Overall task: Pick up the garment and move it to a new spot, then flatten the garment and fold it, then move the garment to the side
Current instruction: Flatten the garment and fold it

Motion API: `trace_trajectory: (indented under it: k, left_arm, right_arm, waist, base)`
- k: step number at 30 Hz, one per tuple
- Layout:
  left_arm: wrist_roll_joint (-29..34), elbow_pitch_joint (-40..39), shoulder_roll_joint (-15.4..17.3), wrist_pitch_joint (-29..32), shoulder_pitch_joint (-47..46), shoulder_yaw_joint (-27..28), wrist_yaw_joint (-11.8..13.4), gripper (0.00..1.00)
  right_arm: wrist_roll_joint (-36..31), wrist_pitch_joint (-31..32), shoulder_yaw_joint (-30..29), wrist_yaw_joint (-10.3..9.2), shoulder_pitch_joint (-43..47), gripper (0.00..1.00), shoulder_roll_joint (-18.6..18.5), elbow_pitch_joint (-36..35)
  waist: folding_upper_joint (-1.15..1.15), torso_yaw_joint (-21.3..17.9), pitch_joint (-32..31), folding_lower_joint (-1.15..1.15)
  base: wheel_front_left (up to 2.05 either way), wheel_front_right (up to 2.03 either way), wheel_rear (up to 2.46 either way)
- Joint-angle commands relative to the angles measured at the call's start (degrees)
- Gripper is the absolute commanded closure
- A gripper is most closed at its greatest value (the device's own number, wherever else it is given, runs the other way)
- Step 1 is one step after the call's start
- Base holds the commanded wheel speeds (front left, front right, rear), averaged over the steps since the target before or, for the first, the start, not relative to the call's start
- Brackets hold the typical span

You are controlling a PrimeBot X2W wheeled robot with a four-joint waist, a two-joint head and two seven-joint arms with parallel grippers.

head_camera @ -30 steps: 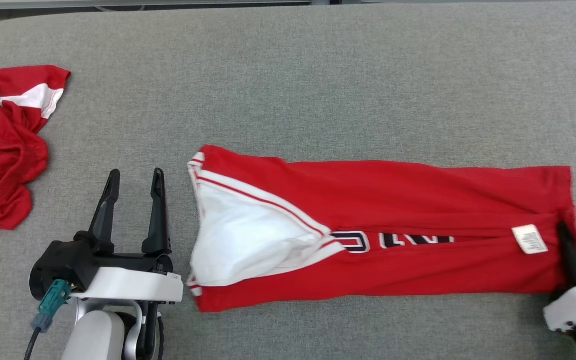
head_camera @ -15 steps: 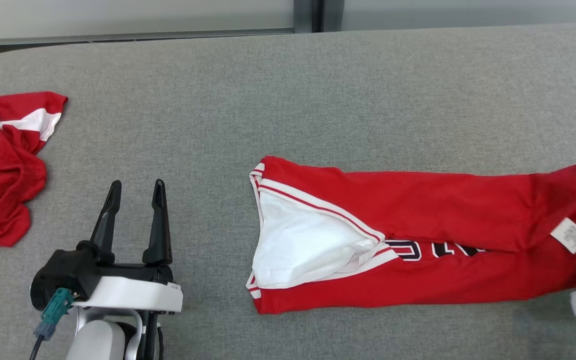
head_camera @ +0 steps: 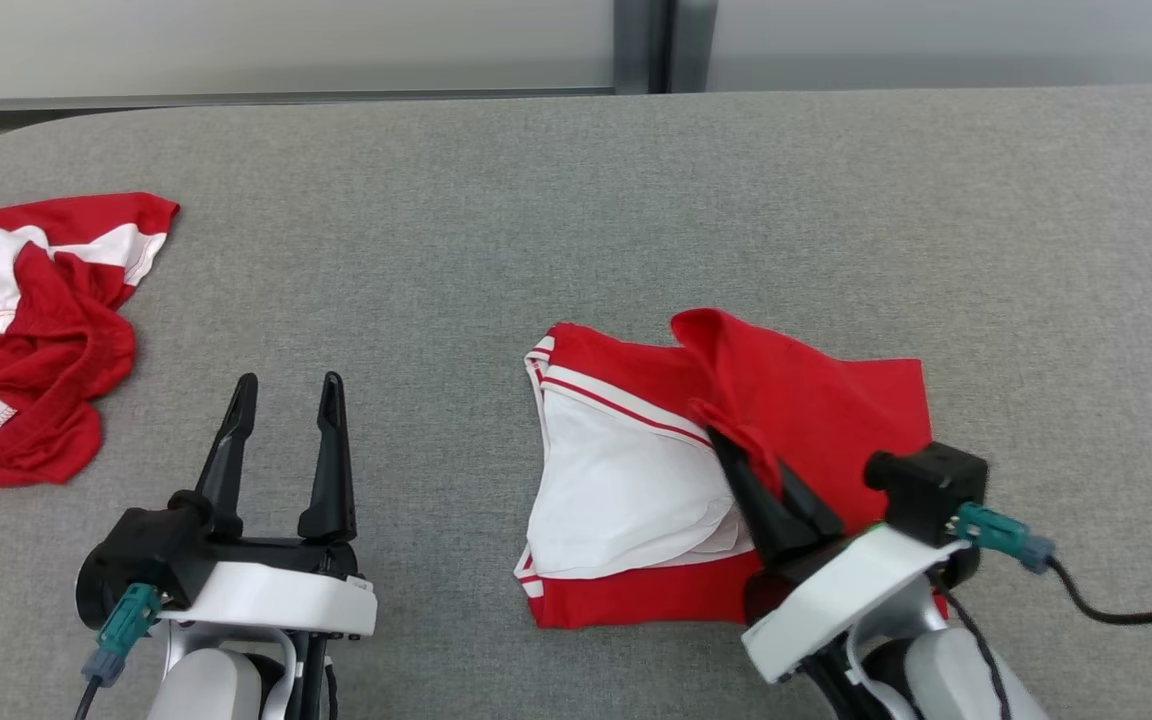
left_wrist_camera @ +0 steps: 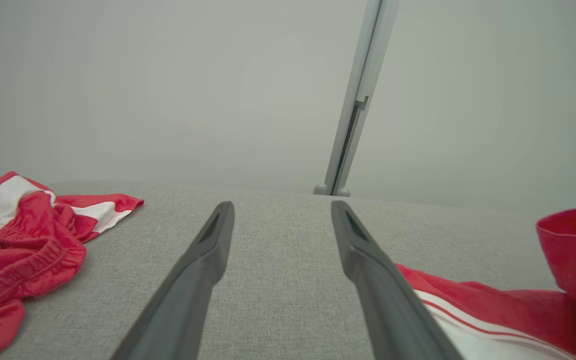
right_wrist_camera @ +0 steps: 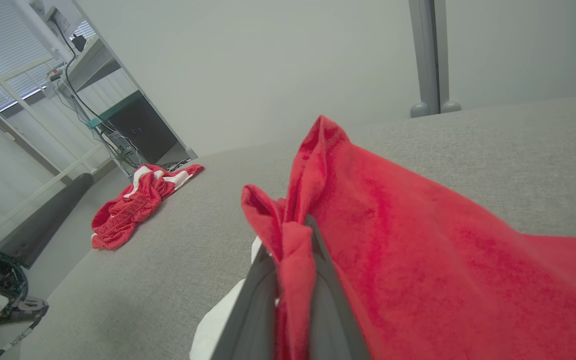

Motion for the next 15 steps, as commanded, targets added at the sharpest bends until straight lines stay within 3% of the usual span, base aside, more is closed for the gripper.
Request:
trace_trajectory:
  k: [1,6,15]
  left_arm:
    - [-0.30,0.10,0.17,-0.26,-0.37,-0.38,-0.21,0.00]
    - [-0.78,0.16,0.12,-0.26,-1.63,-1.77,-0.33,0.00]
    - [-1.77,0.16,0.09,-0.26,-2.97,-3.01,0.40,0.00]
  right_arm:
    - [1.77,-1.56,1.93,0.00,-1.47,1.00,-0.05,1.57]
    - [6.43,-5.11,9.95,0.00,-4.84,1.00,-0.06,8.79]
    - [9.27,-10.29,15.09,0.00,-11.72,1.00,-0.03,18.98]
  waist:
    - [0.00,1.05,0.16,0.00]
    - [0.00,2.82,1.29,0.00]
    - [0.00,4.34,3.81,0.00]
  base:
    - [0.00,0.00,0.00]
    - [0.00,0.00,0.00]
    - [0.00,0.00,0.00]
